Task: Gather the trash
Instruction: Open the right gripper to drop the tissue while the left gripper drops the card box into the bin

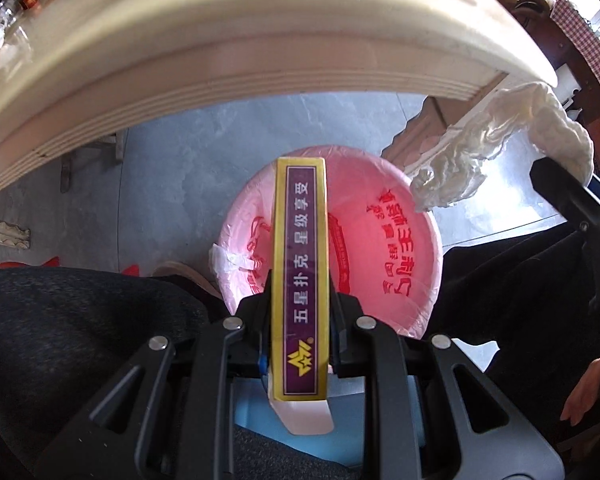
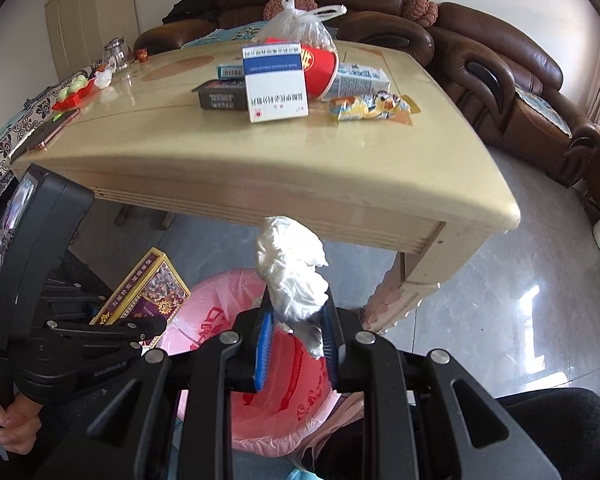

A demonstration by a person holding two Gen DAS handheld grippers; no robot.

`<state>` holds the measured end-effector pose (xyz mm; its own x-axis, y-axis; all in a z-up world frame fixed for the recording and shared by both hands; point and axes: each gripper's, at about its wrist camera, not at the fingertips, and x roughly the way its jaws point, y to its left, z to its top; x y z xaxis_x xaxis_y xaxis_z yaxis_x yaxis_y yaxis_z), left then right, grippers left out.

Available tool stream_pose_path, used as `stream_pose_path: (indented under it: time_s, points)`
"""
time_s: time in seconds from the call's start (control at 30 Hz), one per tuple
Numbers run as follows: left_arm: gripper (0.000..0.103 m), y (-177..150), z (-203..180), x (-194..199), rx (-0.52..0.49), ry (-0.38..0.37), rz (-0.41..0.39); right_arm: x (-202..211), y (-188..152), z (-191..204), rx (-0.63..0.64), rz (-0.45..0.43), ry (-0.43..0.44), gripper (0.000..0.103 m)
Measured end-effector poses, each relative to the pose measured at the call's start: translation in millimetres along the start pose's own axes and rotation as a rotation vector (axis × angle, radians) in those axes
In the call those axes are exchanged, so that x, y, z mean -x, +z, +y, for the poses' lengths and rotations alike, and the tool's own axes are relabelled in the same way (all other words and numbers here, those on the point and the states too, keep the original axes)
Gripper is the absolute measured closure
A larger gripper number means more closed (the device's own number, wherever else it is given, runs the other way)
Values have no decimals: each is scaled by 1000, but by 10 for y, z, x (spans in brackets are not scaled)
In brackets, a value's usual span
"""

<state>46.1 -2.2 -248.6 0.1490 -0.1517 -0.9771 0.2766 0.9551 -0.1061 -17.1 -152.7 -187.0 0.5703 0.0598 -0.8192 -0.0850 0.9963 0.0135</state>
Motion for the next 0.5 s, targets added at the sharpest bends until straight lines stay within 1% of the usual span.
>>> stream_pose_path:
  time_s: [0.17, 0.33, 0.43, 0.47, 0.5]
  points:
    - [82, 54, 43, -301, 22, -11, 81, -319, -95, 33, 3, 63, 20, 81]
    - [82, 104, 58, -588, 24, -4, 141, -615, -166, 78, 17, 127, 38, 81]
    - [82, 135, 73, -755, 35, -2, 182, -775, -212, 67, 21, 164, 45, 81]
    - [82, 160, 57, -811, 37, -3, 195, -775, -212, 67, 21, 164, 45, 81]
    - [82, 166, 64, -880, 41, -6, 215, -868, -255, 60, 22, 189, 47, 81]
